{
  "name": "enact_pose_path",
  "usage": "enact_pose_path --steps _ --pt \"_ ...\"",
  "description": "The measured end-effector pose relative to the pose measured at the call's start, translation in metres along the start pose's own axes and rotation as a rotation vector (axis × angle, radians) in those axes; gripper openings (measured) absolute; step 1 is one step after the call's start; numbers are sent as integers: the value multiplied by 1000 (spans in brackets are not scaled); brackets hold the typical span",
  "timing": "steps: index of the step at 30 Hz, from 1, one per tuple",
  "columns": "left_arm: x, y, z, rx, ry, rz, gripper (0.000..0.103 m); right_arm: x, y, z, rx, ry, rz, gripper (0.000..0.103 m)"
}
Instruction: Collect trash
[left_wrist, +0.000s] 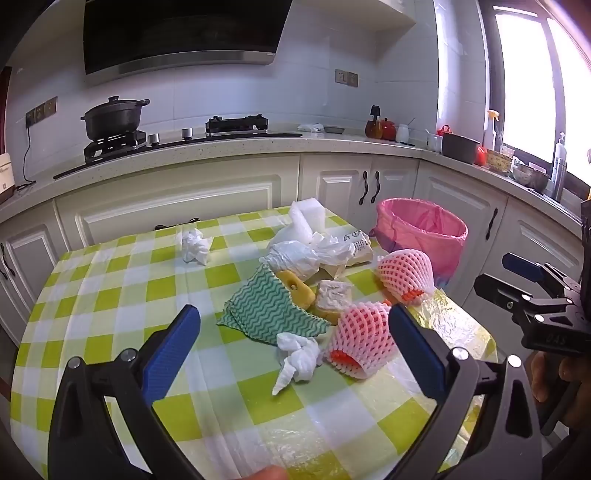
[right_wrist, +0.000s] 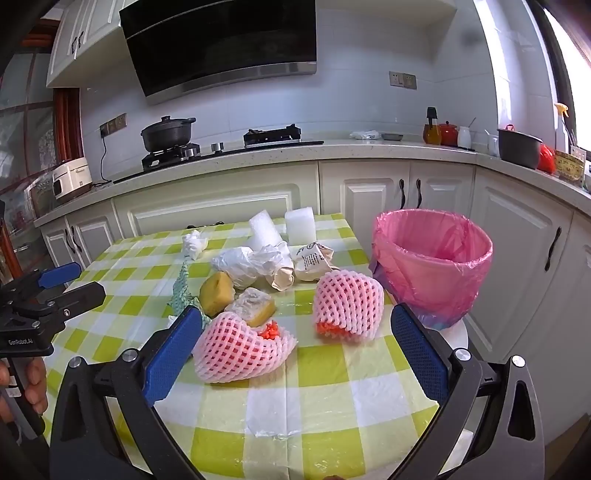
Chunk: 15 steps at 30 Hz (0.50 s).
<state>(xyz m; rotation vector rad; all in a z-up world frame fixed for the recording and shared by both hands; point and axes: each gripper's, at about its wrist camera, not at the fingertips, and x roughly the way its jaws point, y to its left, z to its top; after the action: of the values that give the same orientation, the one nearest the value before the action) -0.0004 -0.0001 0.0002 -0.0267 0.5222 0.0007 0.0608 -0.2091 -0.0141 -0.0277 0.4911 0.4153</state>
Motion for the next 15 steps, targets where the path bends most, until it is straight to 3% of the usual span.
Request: enact_pose_path --steps 15 --pt "0 -4 -2 -1 0 3 99 0 -9 1 2 -2 11 96"
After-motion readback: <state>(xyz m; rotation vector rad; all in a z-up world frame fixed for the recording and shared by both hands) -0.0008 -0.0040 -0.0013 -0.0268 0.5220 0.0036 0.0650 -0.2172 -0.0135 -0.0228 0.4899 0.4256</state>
